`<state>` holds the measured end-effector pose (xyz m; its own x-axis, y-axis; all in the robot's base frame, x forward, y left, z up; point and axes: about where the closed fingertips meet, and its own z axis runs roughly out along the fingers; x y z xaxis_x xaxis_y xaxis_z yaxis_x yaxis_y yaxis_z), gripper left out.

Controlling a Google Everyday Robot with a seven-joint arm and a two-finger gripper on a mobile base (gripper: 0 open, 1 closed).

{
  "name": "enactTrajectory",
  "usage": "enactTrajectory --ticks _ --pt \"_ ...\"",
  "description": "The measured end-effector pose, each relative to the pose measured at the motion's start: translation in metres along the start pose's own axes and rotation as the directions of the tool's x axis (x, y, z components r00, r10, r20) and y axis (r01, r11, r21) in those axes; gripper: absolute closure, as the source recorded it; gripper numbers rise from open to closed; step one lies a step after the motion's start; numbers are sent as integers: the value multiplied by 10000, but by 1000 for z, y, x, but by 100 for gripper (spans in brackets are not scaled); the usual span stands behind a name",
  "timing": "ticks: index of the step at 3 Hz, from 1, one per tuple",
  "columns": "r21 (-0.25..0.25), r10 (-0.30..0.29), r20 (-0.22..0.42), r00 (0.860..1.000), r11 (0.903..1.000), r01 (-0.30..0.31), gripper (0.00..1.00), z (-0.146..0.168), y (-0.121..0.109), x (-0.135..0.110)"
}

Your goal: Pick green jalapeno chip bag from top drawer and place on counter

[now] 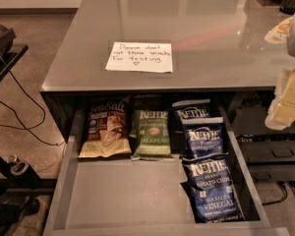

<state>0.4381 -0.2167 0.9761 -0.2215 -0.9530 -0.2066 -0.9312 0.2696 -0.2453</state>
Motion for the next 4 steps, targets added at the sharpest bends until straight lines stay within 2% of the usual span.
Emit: enactTrajectory --ticks 1,2,3,4 --pt "0 0 0 10000 10000 0 0 0 0 0" --pt "-210 225 1242 9920 9996 -200 0 27 7 -9" --pt "-474 445 2552 9659 9983 -334 0 68 18 -33" --pt "-616 575 3349 9405 9973 -391 0 116 29 -63"
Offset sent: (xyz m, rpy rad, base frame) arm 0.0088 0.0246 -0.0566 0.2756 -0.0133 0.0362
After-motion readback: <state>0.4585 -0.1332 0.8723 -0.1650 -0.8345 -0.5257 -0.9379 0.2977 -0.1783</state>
